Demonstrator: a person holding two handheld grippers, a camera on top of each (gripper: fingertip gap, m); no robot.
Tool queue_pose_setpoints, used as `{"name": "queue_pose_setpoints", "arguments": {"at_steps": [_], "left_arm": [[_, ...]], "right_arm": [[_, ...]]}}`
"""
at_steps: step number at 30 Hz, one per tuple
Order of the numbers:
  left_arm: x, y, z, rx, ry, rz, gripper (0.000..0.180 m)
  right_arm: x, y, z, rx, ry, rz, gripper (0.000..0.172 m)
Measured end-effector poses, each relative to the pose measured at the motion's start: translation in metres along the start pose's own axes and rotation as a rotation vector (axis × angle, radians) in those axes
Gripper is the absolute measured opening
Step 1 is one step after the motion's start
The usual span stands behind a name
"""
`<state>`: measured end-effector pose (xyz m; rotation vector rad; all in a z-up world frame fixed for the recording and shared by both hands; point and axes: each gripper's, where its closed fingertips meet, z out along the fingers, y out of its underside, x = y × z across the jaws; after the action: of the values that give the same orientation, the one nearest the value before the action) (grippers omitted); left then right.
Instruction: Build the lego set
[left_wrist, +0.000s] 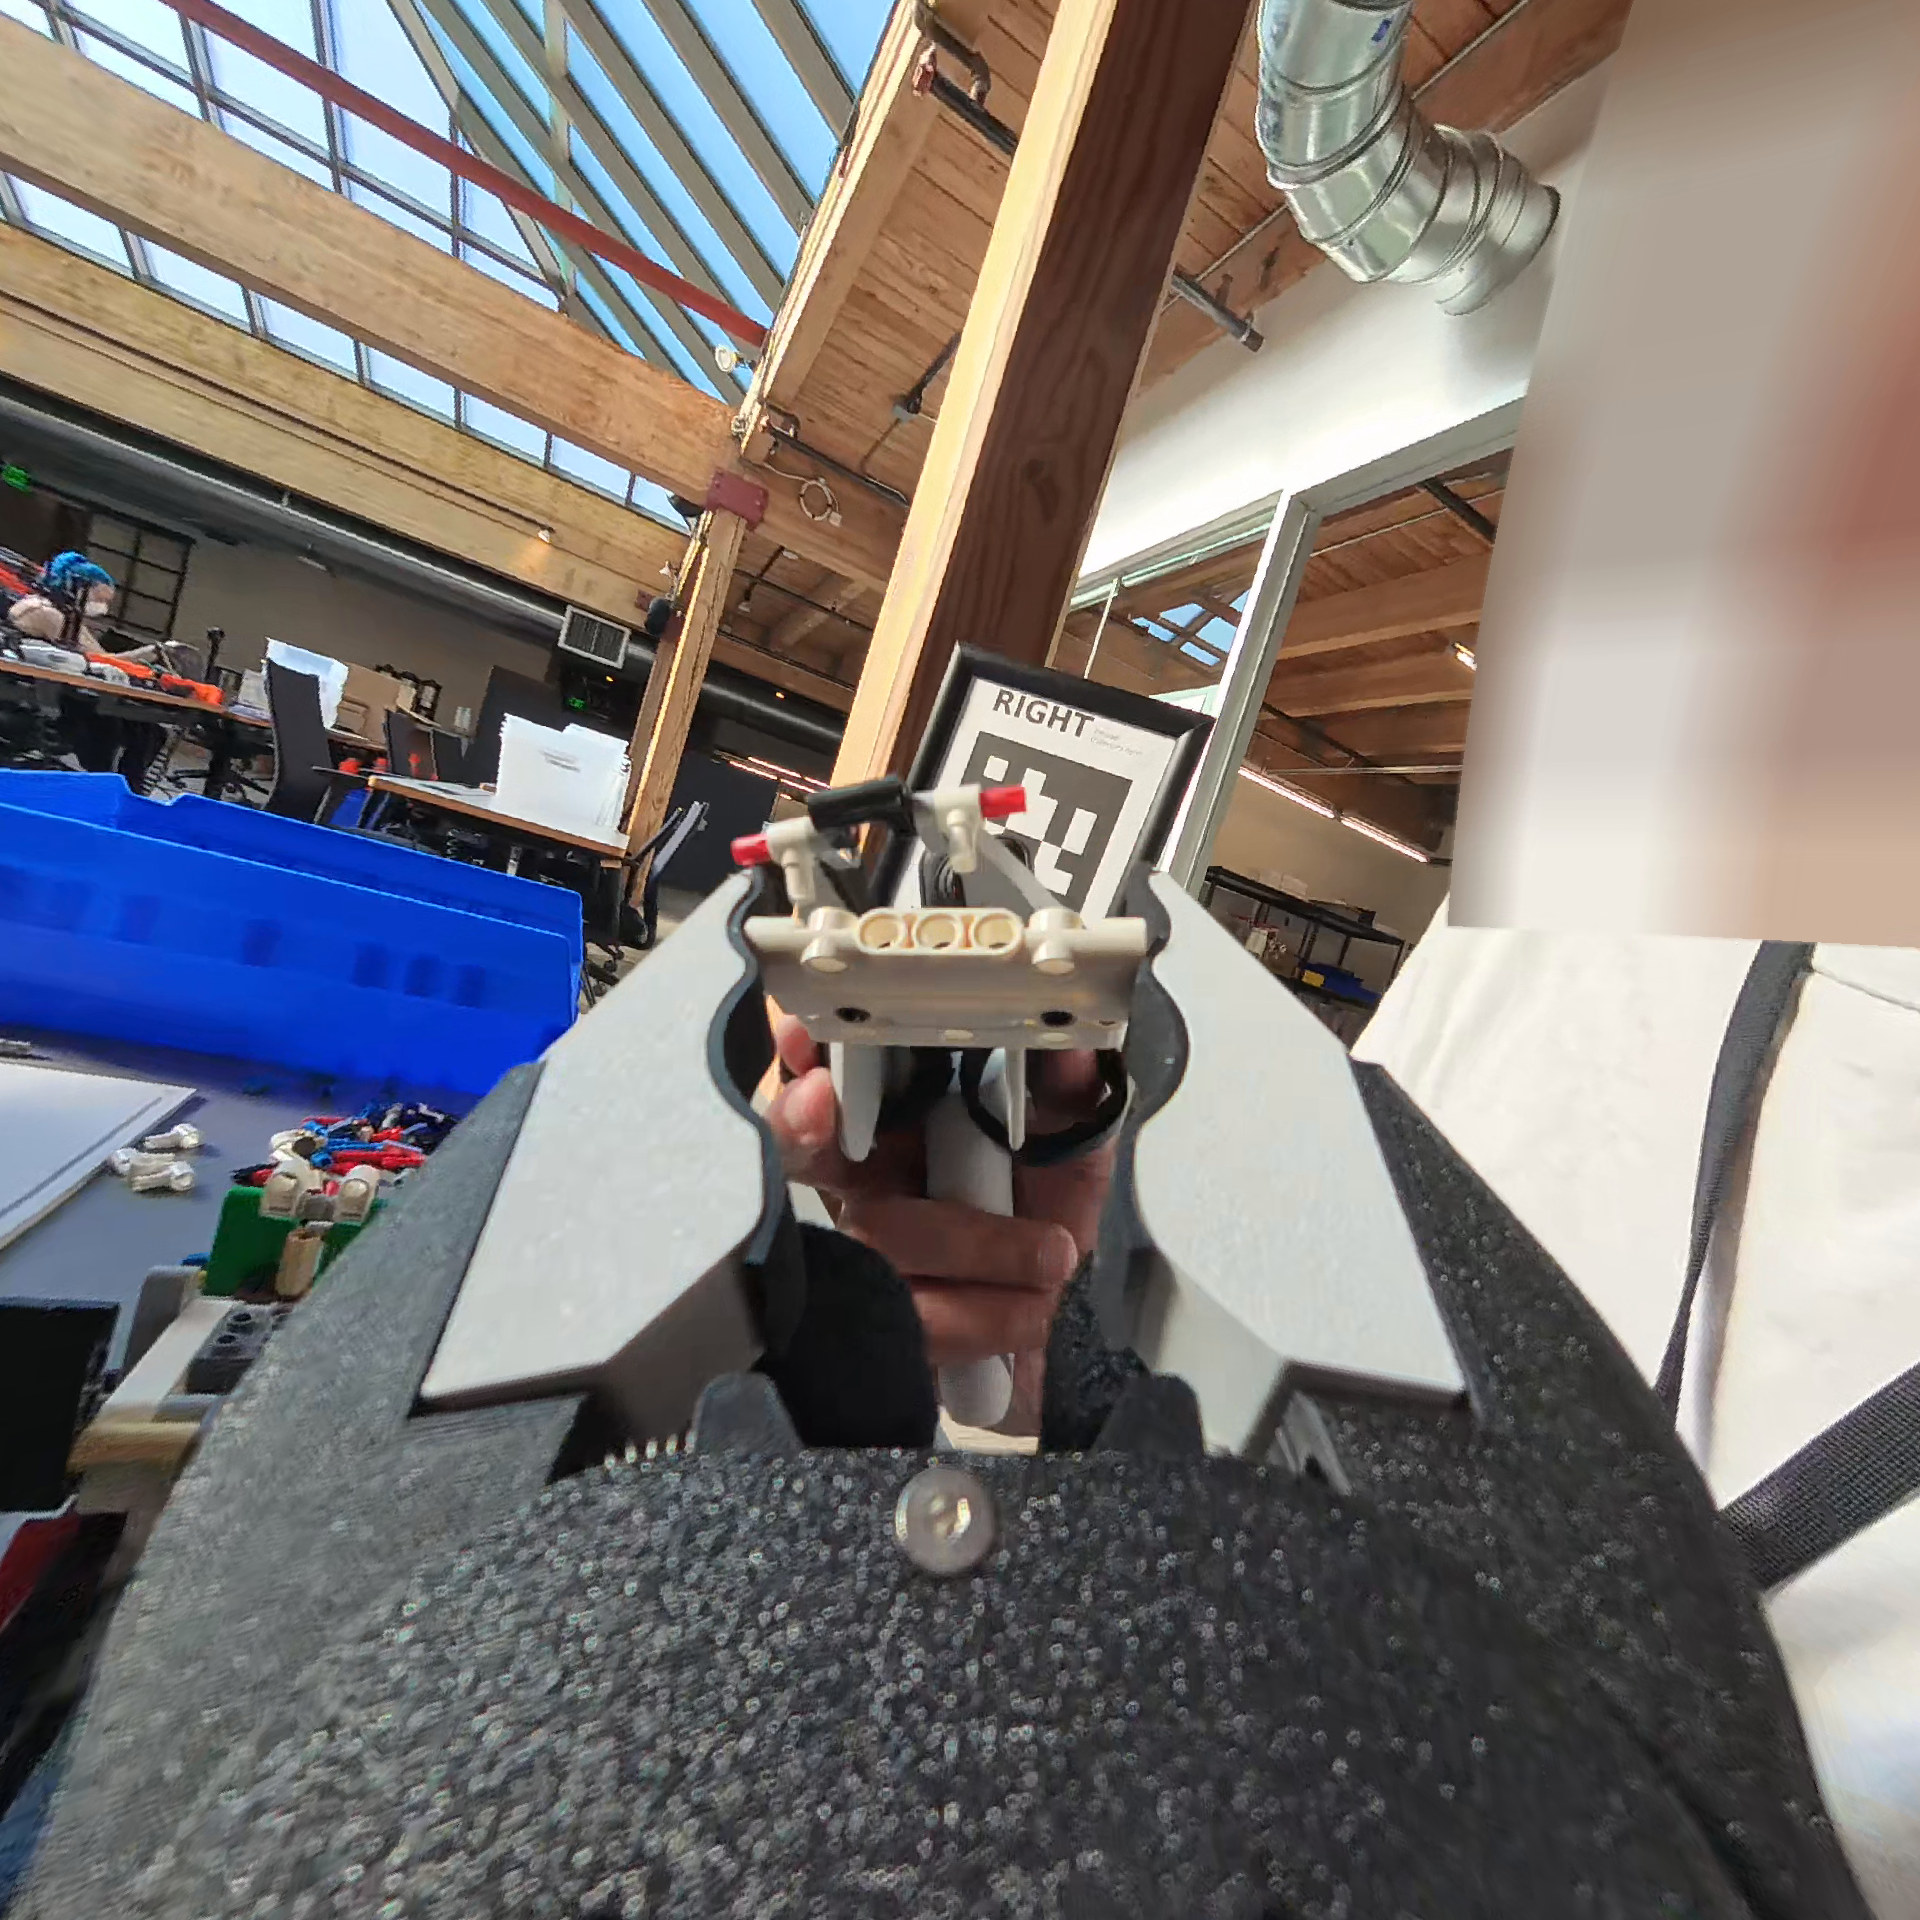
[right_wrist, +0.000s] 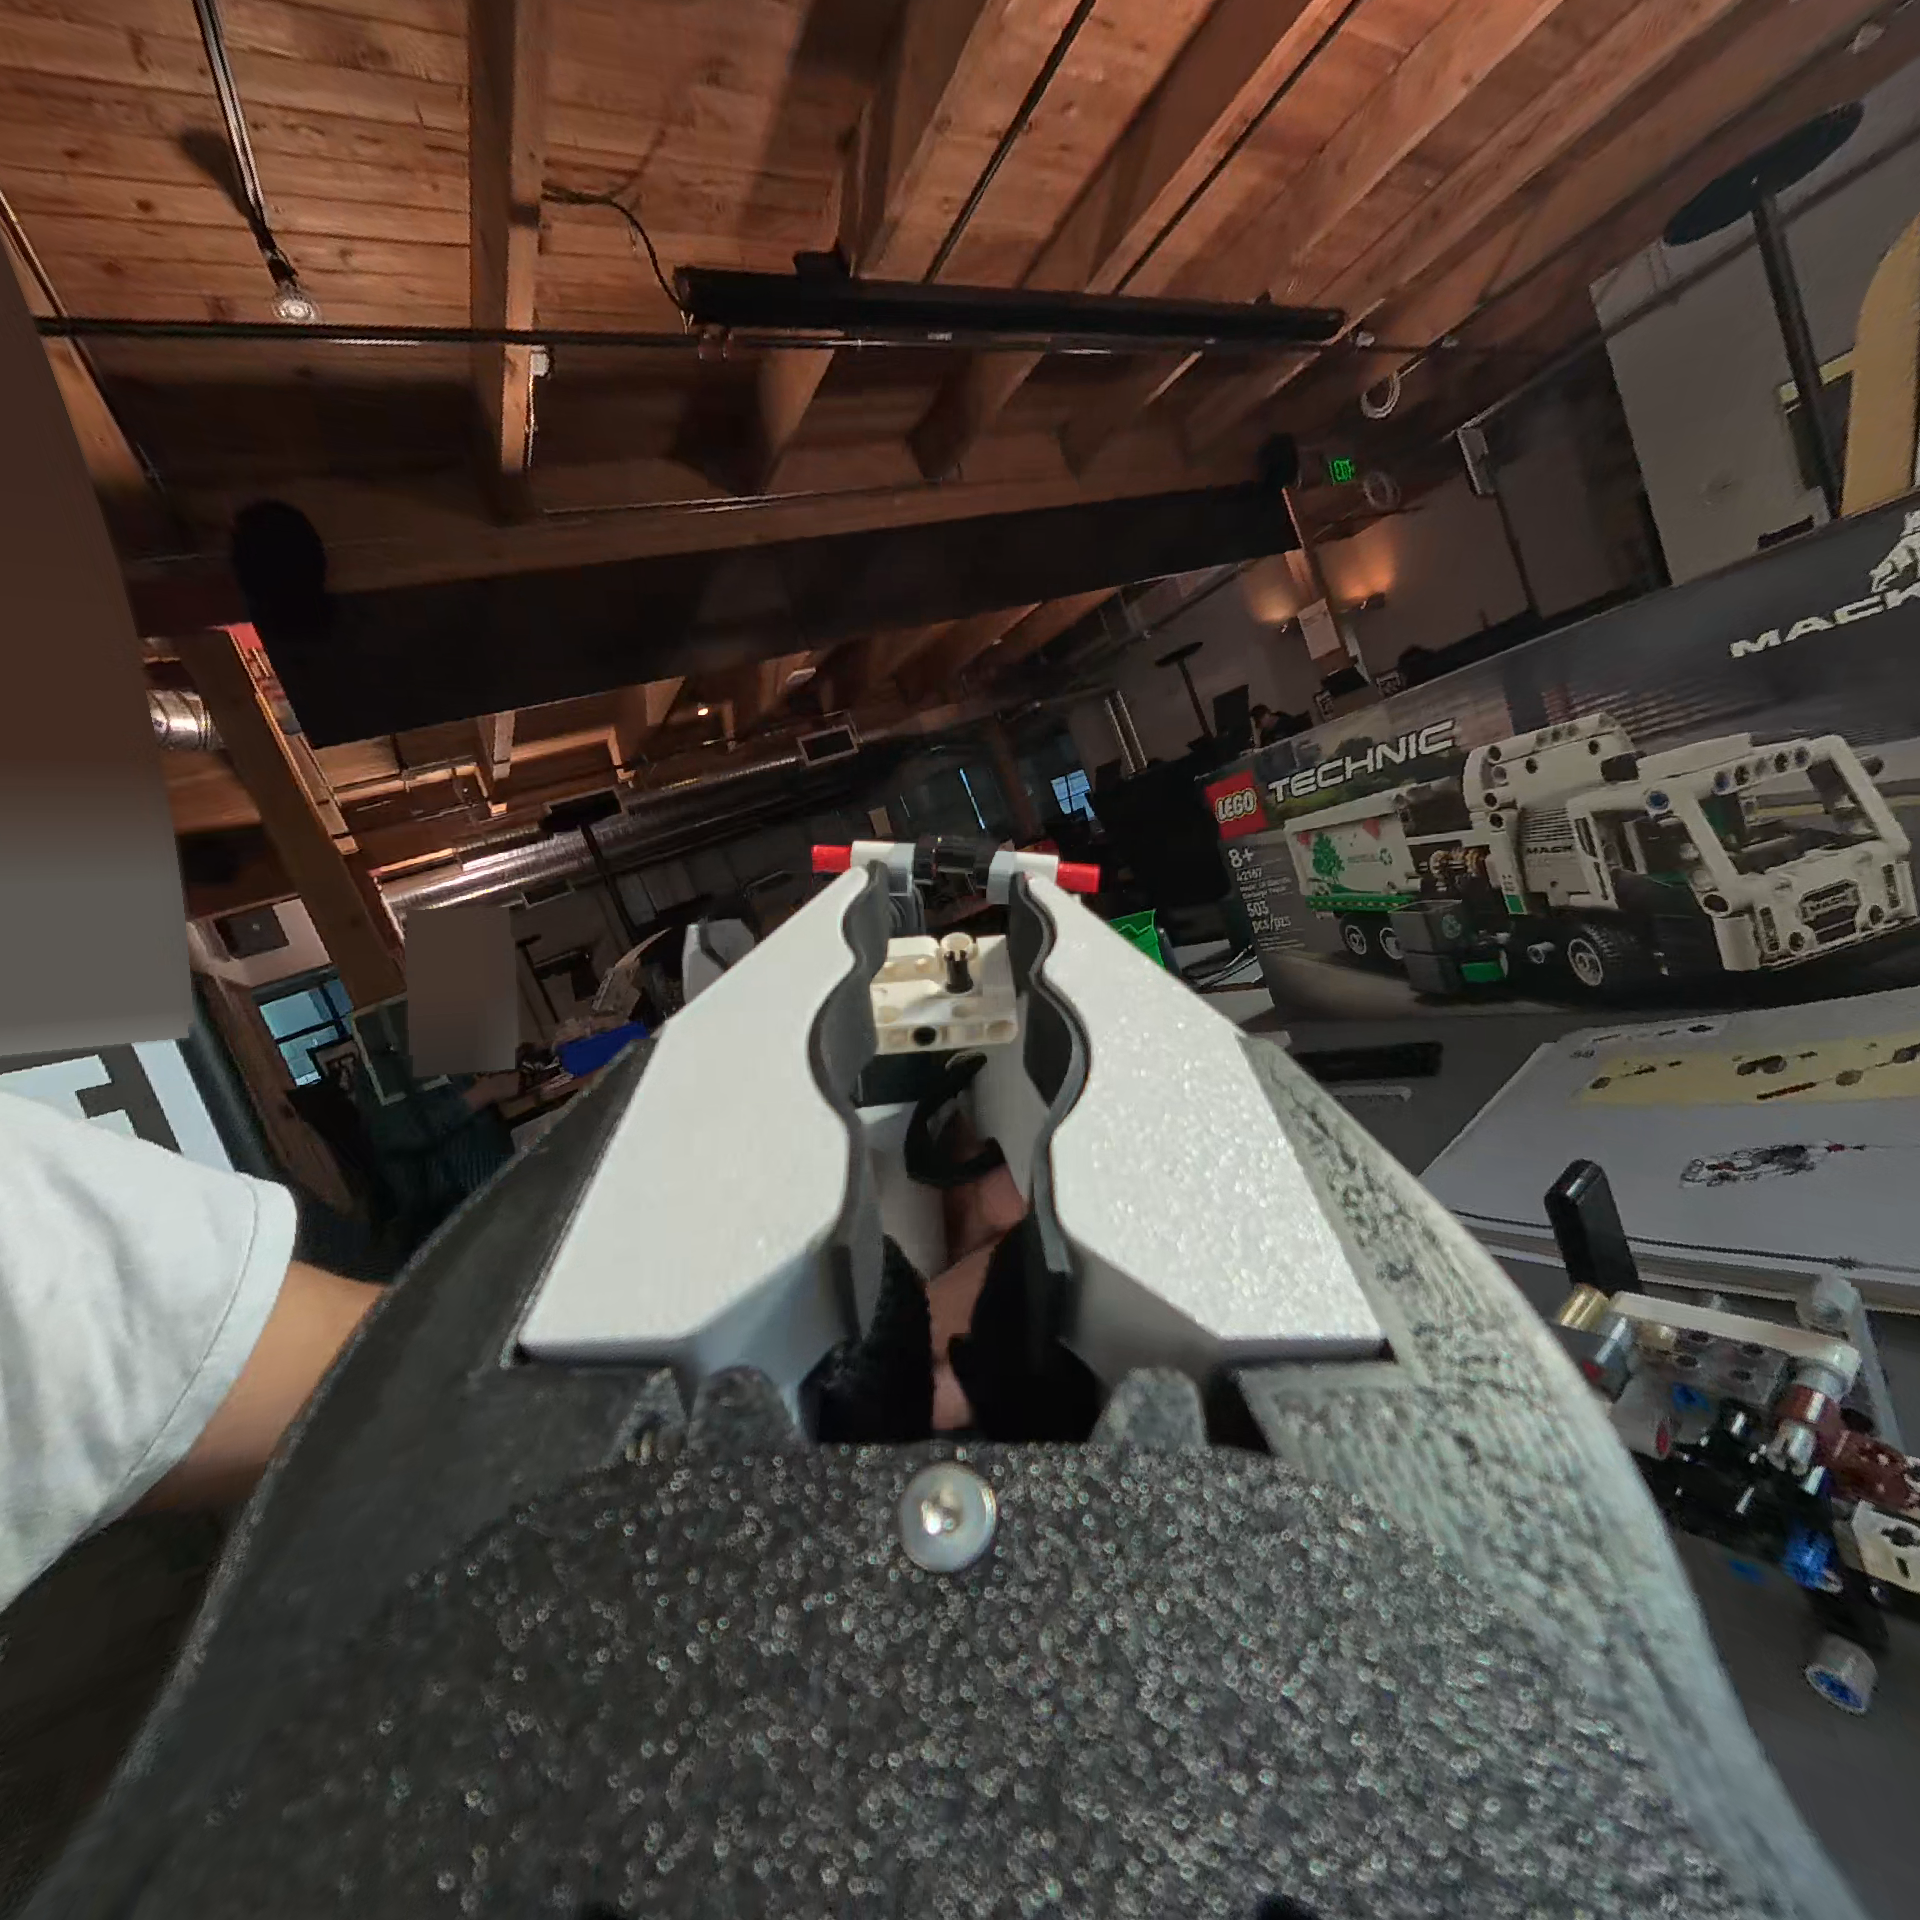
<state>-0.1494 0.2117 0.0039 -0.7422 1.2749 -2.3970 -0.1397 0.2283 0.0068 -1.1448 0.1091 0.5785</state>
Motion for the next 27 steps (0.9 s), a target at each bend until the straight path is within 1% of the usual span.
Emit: {"name": "queue_pose_setpoints", "arguments": {"at_steps": [3,6,8,11,14,17,18,21,23,25,27], "left_arm": [[-0.008,0.012,-0.001,-0.049,-0.023,-0.004,0.065],[-0.013,0.014,-0.003,-0.041,-0.032,-0.05,0.065],[-0.015,0.018,-0.003,-0.07,-0.041,-0.054,0.065],[-0.018,0.023,-0.006,-0.098,-0.054,-0.042,0.065],[-0.02,0.025,-0.008,-0.122,-0.072,-0.024,0.065],[-0.019,0.029,-0.01,-0.162,-0.061,-0.074,0.065],[-0.018,0.031,-0.011,-0.182,-0.052,-0.089,0.065],[-0.019,0.034,-0.014,-0.209,-0.067,-0.077,0.065],[-0.02,0.033,-0.014,-0.207,-0.074,-0.072,0.065],[-0.021,0.033,-0.014,-0.202,-0.079,-0.072,0.065],[-0.021,0.032,-0.015,-0.197,-0.079,-0.074,0.065]], "right_arm": [[-0.001,-0.006,0.002,0.035,-0.022,-0.003,0.021],[0.005,0.007,0.006,0.006,0.019,-0.011,0.021],[0.004,0.016,0.006,0.005,0.005,0.035,0.021],[0.001,0.022,0.007,0.043,-0.027,0.126,0.021],[0.003,0.026,0.007,0.048,-0.049,0.18,0.021],[0.002,0.032,0.009,0.016,-0.108,0.242,0.021],[0.003,0.035,0.01,-0.007,-0.105,0.235,0.021],[0.003,0.042,0.01,-0.046,-0.076,0.081,0.021],[0.005,0.04,0.007,-0.038,-0.046,0.015,0.021],[0.004,0.039,0.006,-0.031,-0.07,0.029,0.021],[0.003,0.034,0.004,0.006,-0.11,0.095,0.02]]}}
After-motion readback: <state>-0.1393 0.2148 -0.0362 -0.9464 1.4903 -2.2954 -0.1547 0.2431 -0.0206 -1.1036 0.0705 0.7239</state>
